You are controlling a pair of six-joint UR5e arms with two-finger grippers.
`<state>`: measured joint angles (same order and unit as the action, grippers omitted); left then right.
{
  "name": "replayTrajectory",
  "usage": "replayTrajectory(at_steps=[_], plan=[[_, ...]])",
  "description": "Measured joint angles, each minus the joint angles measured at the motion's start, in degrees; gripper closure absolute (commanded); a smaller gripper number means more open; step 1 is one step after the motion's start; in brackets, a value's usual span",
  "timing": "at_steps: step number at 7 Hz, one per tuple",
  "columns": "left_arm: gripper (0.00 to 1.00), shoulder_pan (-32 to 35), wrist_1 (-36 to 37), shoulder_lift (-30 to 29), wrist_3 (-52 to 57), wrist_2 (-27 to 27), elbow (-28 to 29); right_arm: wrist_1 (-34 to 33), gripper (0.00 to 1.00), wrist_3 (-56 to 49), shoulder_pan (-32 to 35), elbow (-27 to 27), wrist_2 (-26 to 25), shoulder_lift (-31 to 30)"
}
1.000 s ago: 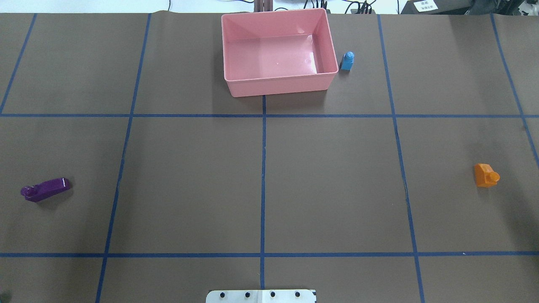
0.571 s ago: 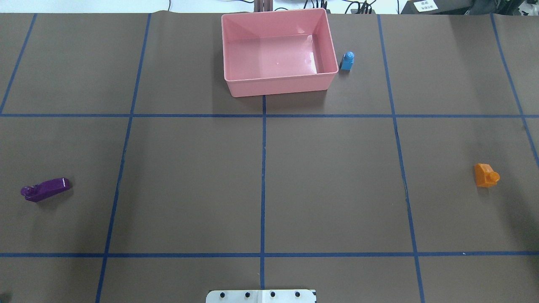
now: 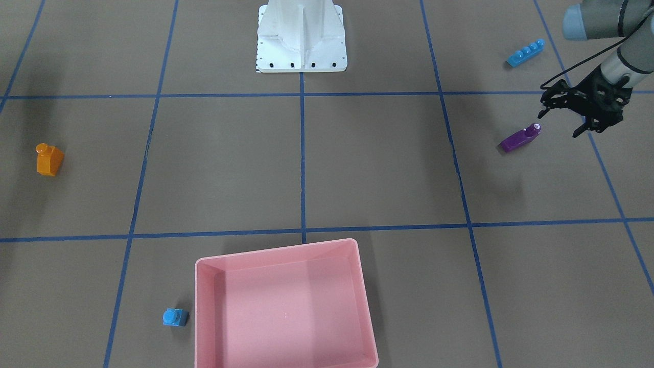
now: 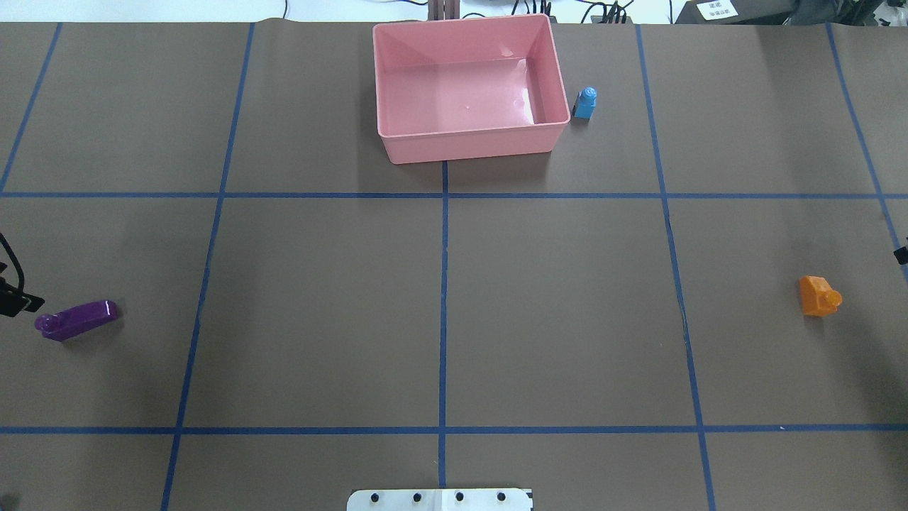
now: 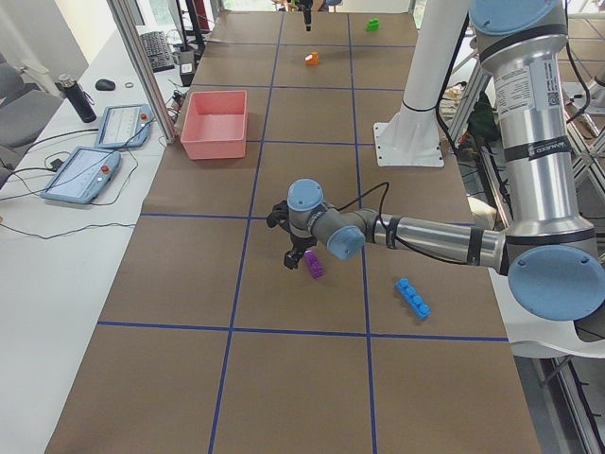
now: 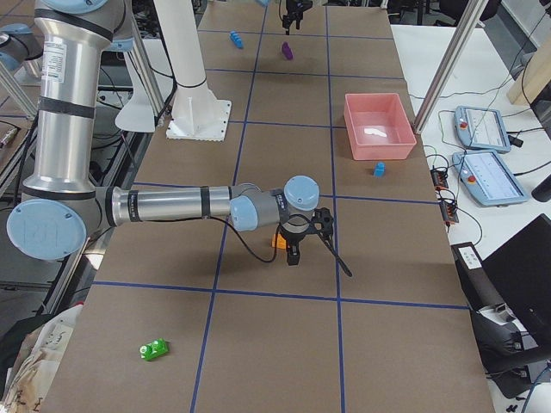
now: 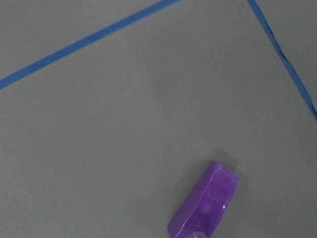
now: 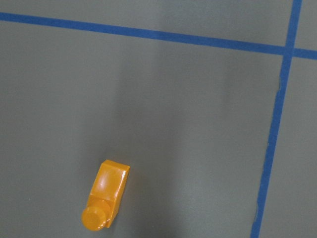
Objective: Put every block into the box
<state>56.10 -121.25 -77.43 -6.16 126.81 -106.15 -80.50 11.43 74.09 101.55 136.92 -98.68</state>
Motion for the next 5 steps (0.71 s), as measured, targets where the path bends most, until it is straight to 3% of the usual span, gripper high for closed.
replayTrajectory(at_steps=[3, 5], plan=[[0.03, -8.11, -0.45, 0.42, 6.04, -8.45, 0.10, 0.16, 0.00, 0.08, -2.10, -0.15, -0.13, 0.38], [0.24, -10.18, -0.25, 0.33, 6.09, -9.26, 0.94, 0.16, 0.00, 0.08, -3.13, -0.84, -0.20, 0.85]])
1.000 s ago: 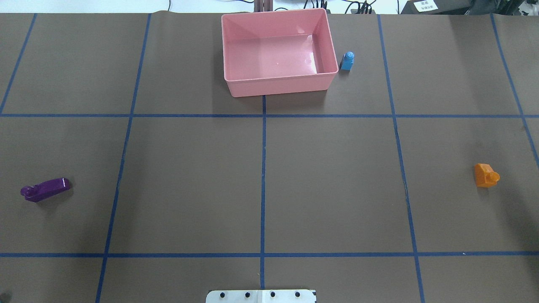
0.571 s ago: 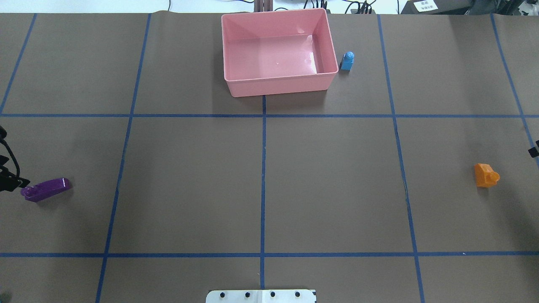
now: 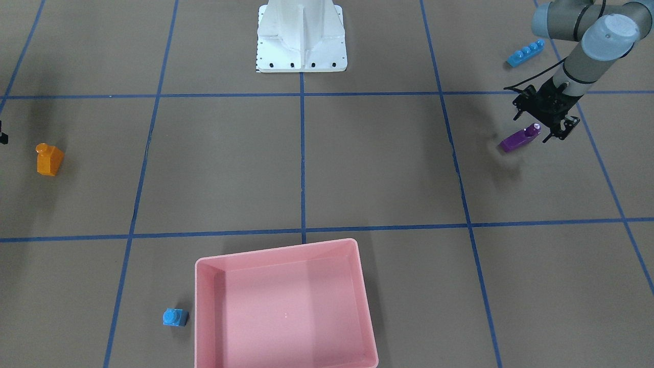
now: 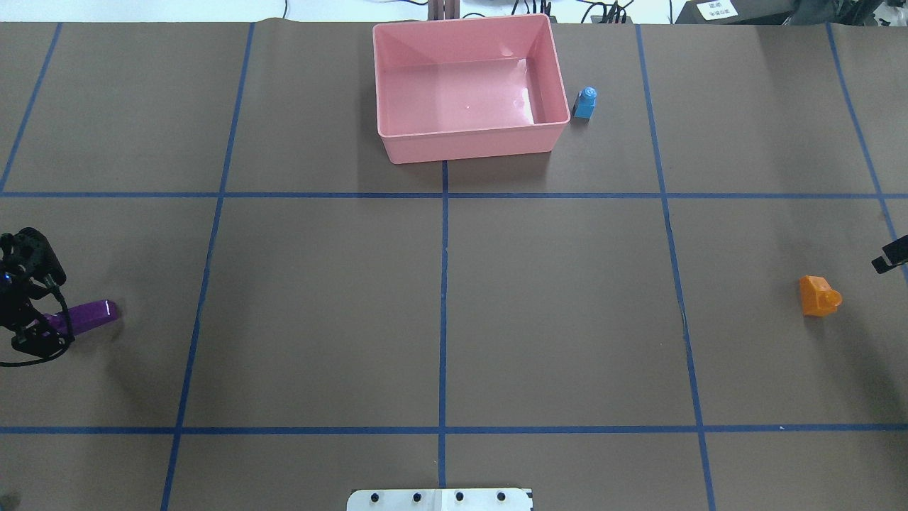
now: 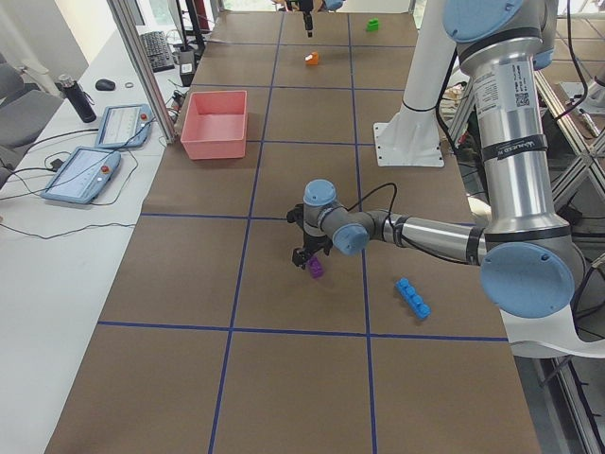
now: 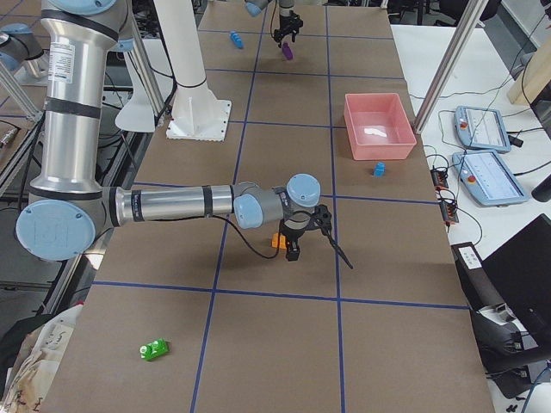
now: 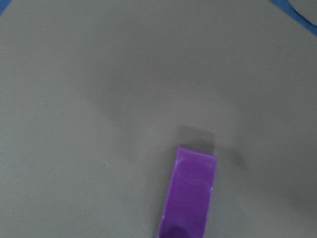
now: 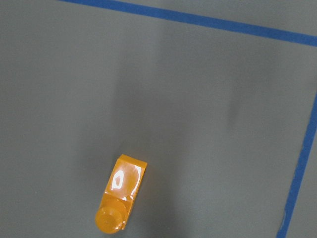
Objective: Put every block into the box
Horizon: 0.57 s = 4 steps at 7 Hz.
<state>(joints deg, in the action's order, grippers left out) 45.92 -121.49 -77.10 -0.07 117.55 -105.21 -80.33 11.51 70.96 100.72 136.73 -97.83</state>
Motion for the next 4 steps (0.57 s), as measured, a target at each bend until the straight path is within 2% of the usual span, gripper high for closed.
replayTrajectory(at_steps=[1, 2, 3, 4], plan=[[0.27, -0.48, 0.07, -0.28, 0.03, -0.03, 0.64, 0.00, 0.00, 0.19, -0.54, -0.67, 0.03, 0.90], [0.35, -0.67, 0.10, -0.68, 0.12, -0.04, 1.26, 0.00, 0.00, 1.38, -1.36, -1.31, 0.05, 2.38], [0.57, -0.78, 0.11, -1.01, 0.20, -0.04, 1.77, 0.00, 0.00, 3.53, -2.55, -2.04, -0.01, 4.09], [0.90, -0.80, 0.12, -1.17, 0.23, 0.05, 2.05, 0.00, 0.00, 4.98, -3.78, -3.01, -0.04, 5.73]])
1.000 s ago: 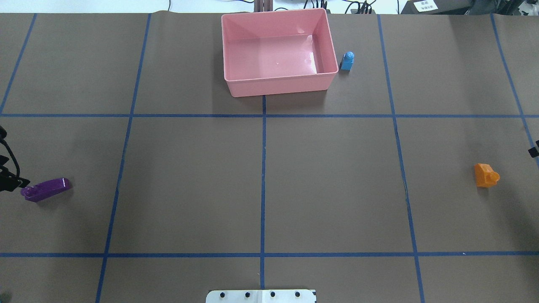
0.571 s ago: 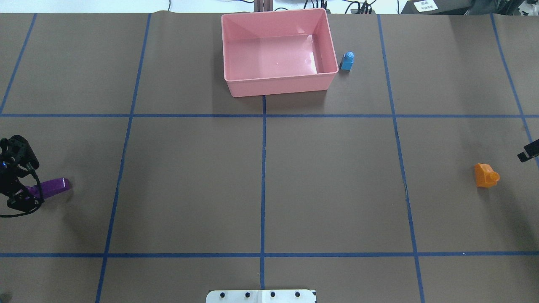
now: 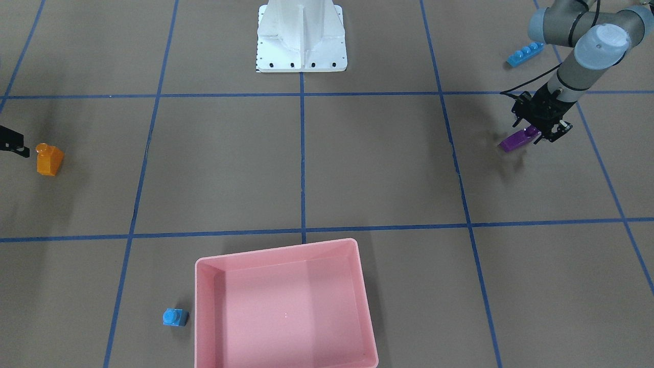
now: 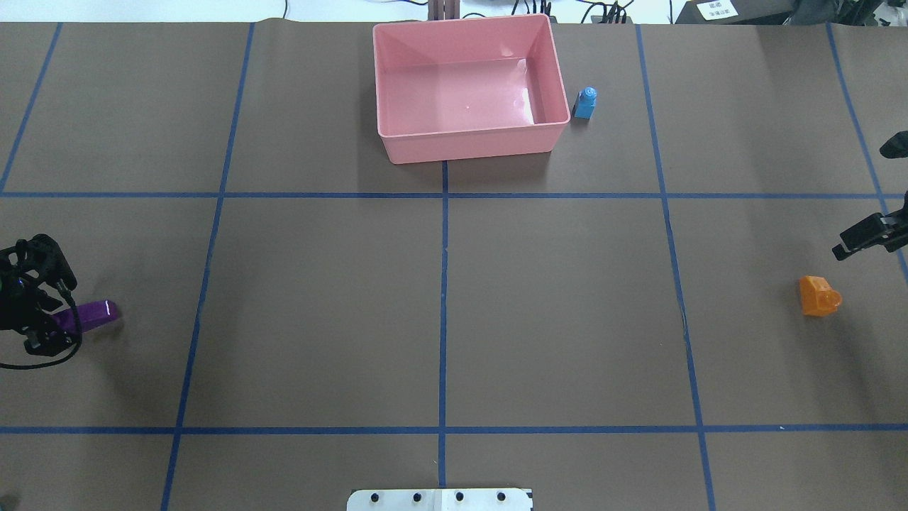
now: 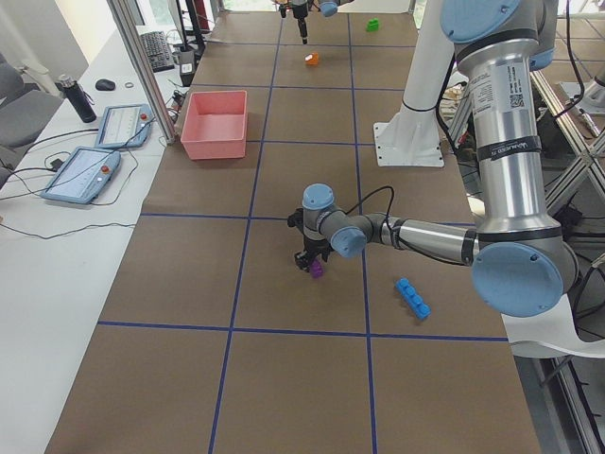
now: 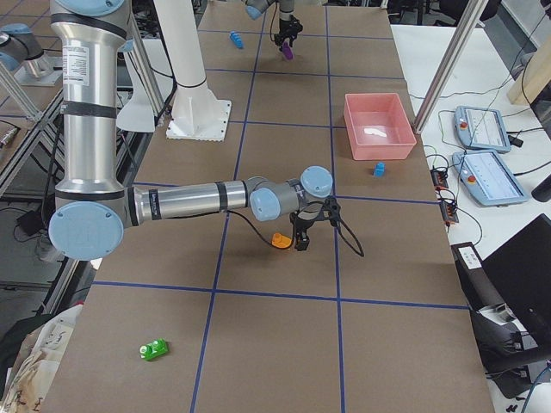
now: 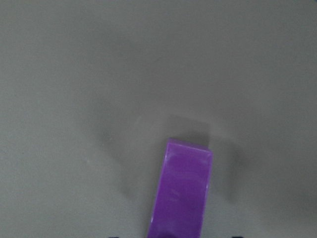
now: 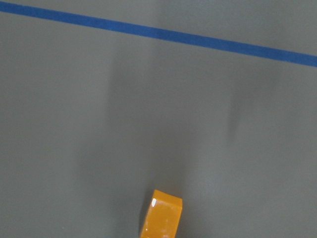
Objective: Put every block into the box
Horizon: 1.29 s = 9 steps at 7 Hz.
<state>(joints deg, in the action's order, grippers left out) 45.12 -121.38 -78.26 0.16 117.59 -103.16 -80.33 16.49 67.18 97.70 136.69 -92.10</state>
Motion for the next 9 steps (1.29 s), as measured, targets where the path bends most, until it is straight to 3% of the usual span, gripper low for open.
replayTrajectory(at_steps=[1, 5, 9], plan=[[1.00, 0.00, 0.00, -0.08, -0.13, 0.24, 0.07, 0.00, 0.00, 1.19, -1.20, -1.08, 0.04, 1.36], [1.00, 0.17, 0.21, -2.83, -14.07, 2.70, -6.05, 0.03, 0.00, 7.39, -5.45, -3.01, 0.11, 3.12], [1.00, 2.13, 9.53, -26.73, -33.41, 5.14, -5.81, -0.15, 0.00, 14.22, -8.45, -4.36, 0.04, 2.42]])
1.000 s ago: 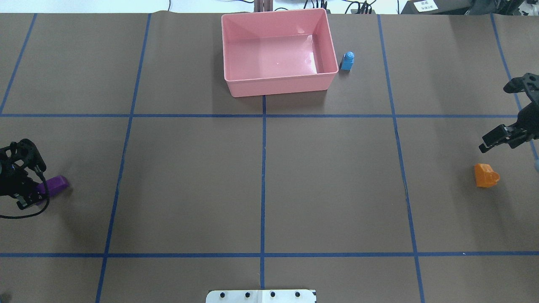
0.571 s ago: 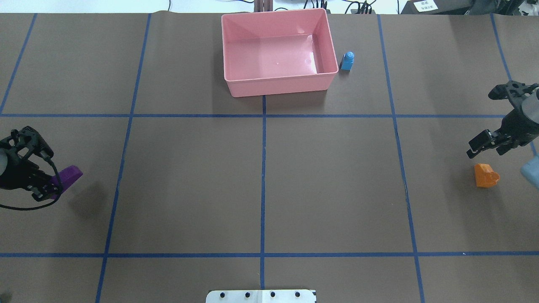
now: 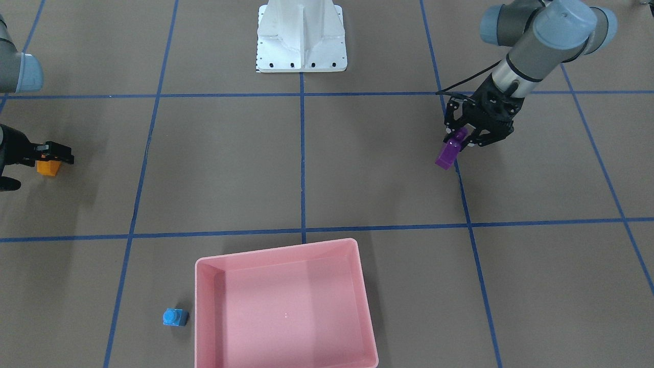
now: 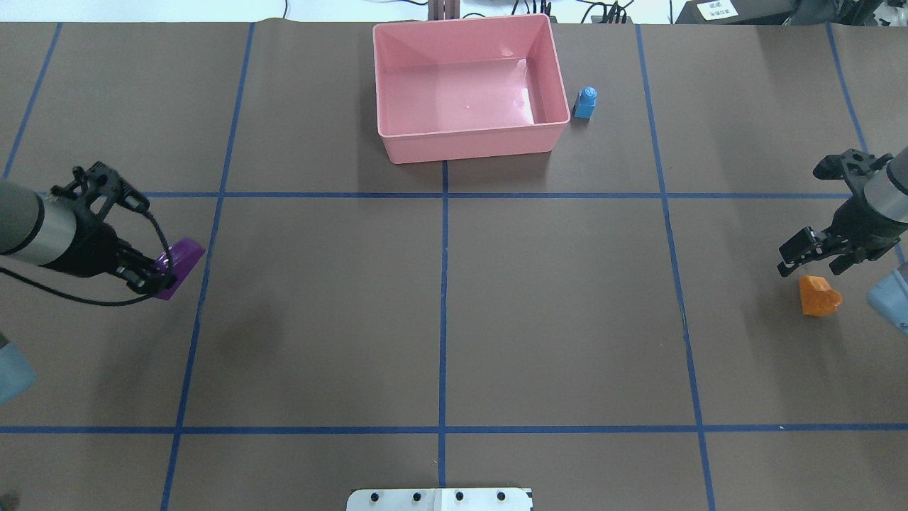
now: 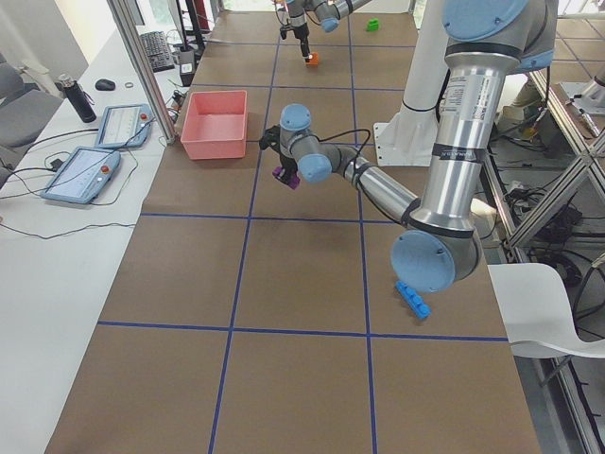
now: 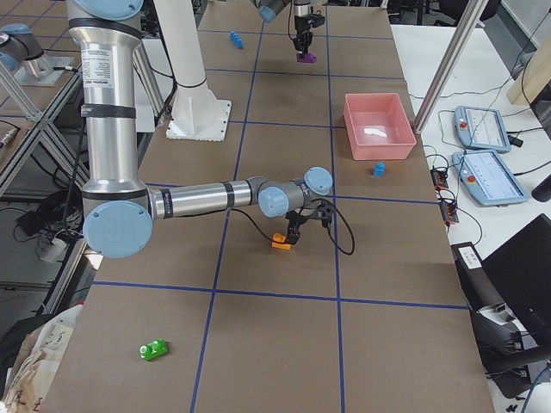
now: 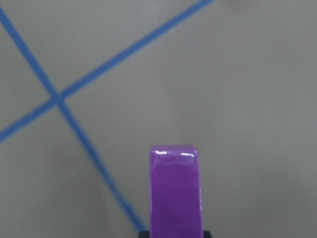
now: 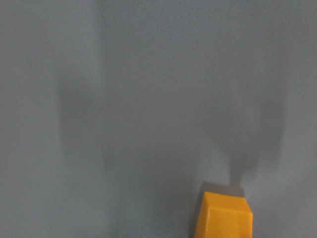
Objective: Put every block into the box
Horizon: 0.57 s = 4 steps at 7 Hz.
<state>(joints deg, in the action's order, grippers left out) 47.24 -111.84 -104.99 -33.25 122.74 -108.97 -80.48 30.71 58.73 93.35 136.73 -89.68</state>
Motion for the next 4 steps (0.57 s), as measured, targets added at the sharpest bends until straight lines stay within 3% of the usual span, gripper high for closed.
replayTrajectory(at_steps=[1, 2, 3, 4], plan=[[1.00, 0.25, 1.68, -6.56, -4.18, -0.15, 2.15, 0.07, 0.01, 0.16, -0.25, -0.89, -0.05, -0.09], [1.00, 0.34, 2.57, -11.78, -7.23, -0.26, 4.82, 0.14, 0.12, 0.20, -0.39, -1.48, -0.13, -0.15], [1.00, 0.45, 2.92, -16.64, -9.64, -1.33, 8.08, 0.20, 0.34, 0.22, -0.51, -1.99, -0.22, -0.19], [1.00, 0.53, 2.87, -22.04, -11.85, -3.53, 12.83, 0.21, 0.78, 0.25, -0.72, -2.46, -0.37, -0.29]])
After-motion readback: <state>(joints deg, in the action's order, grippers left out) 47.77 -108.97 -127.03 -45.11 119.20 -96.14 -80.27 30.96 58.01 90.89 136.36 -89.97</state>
